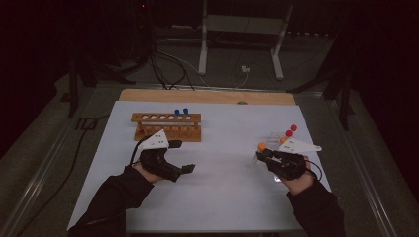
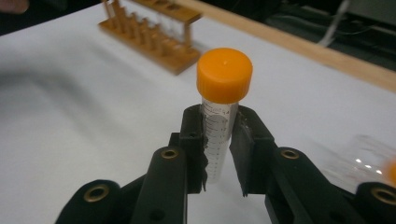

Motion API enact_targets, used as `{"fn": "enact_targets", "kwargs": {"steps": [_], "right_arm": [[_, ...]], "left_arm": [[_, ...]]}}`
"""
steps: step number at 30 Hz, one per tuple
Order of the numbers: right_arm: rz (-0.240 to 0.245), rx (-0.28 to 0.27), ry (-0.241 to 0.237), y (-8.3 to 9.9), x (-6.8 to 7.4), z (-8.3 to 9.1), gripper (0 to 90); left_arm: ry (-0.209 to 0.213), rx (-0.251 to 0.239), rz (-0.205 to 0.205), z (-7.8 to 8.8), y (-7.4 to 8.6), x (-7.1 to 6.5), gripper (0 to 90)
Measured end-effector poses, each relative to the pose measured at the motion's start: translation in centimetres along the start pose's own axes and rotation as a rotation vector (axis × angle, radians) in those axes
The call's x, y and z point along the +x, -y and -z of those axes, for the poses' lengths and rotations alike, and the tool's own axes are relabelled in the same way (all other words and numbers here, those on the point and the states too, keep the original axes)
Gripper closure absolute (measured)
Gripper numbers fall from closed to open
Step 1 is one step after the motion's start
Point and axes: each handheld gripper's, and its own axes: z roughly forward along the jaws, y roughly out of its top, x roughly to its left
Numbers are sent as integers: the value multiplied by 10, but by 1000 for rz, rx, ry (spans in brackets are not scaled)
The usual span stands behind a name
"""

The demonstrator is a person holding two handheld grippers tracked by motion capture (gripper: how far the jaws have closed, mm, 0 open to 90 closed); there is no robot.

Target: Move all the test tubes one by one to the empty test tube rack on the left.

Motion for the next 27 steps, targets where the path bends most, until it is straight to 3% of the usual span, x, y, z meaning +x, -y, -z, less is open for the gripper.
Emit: {"fn": "enact_targets", "kwargs": {"steps": [12,21,27], "right_arm": [[53,47,-99,-1,32,-34,750],[78,57,-148,-2,48,-44,751],[82,61,-166,-2,53,-47,750]], "left_arm": [[72,11,-45,-19,-22,-11,23],[121,10,-65,-32,-33,-20,24],[149,0,-77,-44,-37,-26,109]]}}
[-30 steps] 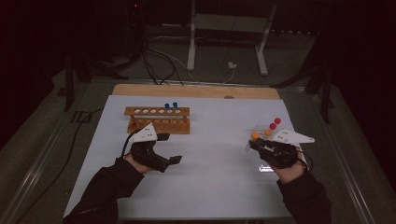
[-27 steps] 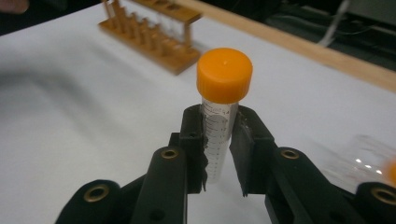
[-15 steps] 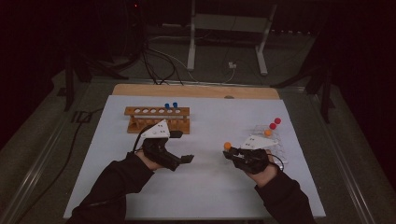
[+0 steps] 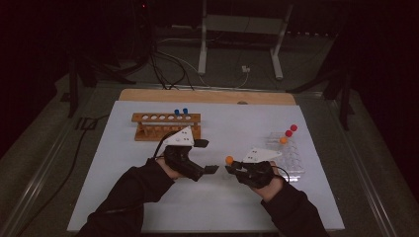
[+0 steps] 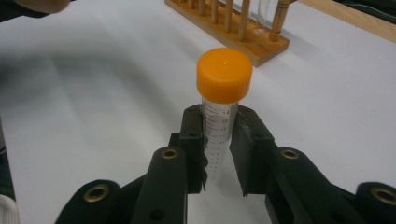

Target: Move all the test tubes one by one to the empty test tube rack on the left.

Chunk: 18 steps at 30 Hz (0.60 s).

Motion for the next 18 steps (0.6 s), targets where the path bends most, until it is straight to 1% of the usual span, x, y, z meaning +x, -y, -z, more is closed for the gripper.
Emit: {"fn": "enact_targets", "kwargs": {"steps": [2,3,7,8,9,10,12,15,16,17,18], "right_arm": [[4,1,-6,0,1,-1,750],[6,2,-7,0,2,-1,750],[5,0,-16,0,3,-2,750],[6,1,-17,-1,3,-2,750],[6,-1,-18,-1,4,-2,750],[7,-3,-19,-1,4,-2,750],[9,-5,-20,-1,4,-1,750],[8,-3,-22,-2,4,-1,750],[6,-2,-25,-2,4,-1,750],[7,-1,-26,-2,4,-1,750],[7,-2,-26,-2,5,-1,750]], "left_arm": [[7,0,-9,-5,-1,-1,160],[12,1,-12,-8,-1,-2,167],[0,25,-38,-19,-1,-5,295],[-13,31,-49,-22,0,-6,331],[-19,34,-52,-24,0,-6,349],[-26,37,-57,-26,1,-6,387],[-20,43,-63,-29,2,-5,445],[-25,55,-72,-33,3,-5,539],[-29,56,-78,-34,3,-5,555],[-25,56,-76,-35,3,-5,574],[-31,55,-79,-36,3,-5,595]]}}
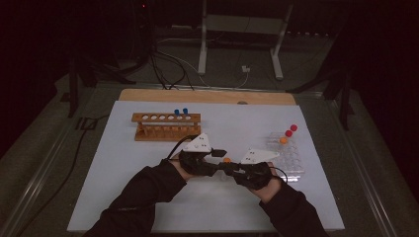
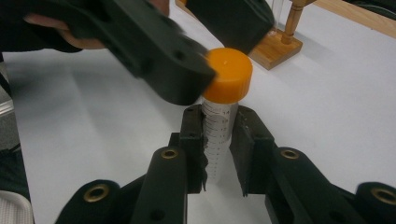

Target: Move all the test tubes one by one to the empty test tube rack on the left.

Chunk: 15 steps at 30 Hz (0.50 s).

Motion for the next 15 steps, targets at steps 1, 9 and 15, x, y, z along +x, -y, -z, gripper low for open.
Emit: {"fn": "enact_targets", "kwargs": {"steps": [1,9,15], "right_arm": [[0,-2,-2,0,0,0,750],[-10,-4,-3,0,-1,0,750],[-18,-20,-5,-1,-1,2,731]], "left_arm": [[8,3,1,-1,0,1,612],[25,3,-13,-2,-1,1,715],[24,-9,-12,1,-2,3,720]]}}
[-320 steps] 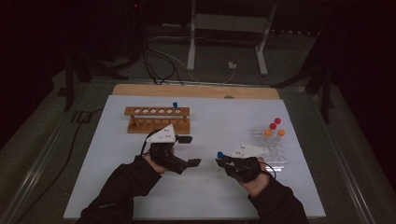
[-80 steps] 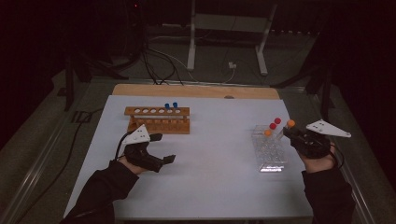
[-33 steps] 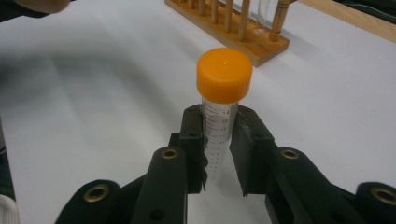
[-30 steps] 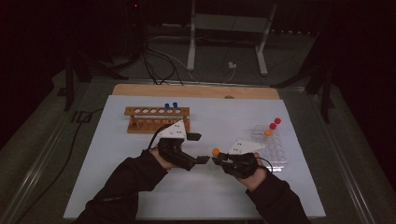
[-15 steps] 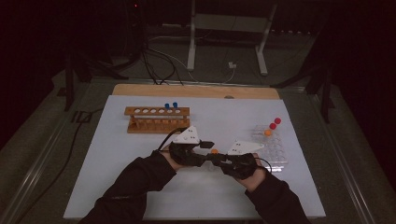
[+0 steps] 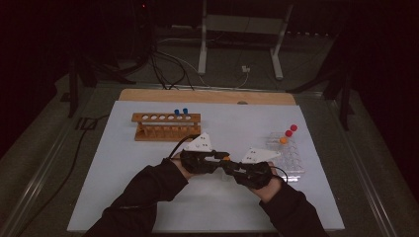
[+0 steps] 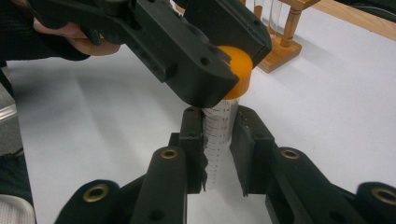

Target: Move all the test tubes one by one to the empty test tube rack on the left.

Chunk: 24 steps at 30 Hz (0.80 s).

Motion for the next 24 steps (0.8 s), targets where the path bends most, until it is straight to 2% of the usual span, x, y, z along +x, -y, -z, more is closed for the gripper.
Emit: {"fn": "enact_targets", "kwargs": {"steps": [4,9,11,14,18,24], "right_arm": [[-11,-19,0,1,-2,2,597],[-30,-51,-2,1,-4,6,468],[-42,-60,-20,0,-5,8,391],[-53,-86,-22,0,-7,11,332],[-59,-101,-8,0,-7,13,158],[-62,-107,-6,0,-7,14,43]], "left_arm": [[-32,-12,6,12,-4,7,720],[-95,-19,1,33,-9,16,721],[-122,-26,5,43,-10,21,721],[-173,-36,14,58,-13,28,720],[-244,-50,25,78,-16,41,720],[-328,-32,29,105,-19,57,720]]}}
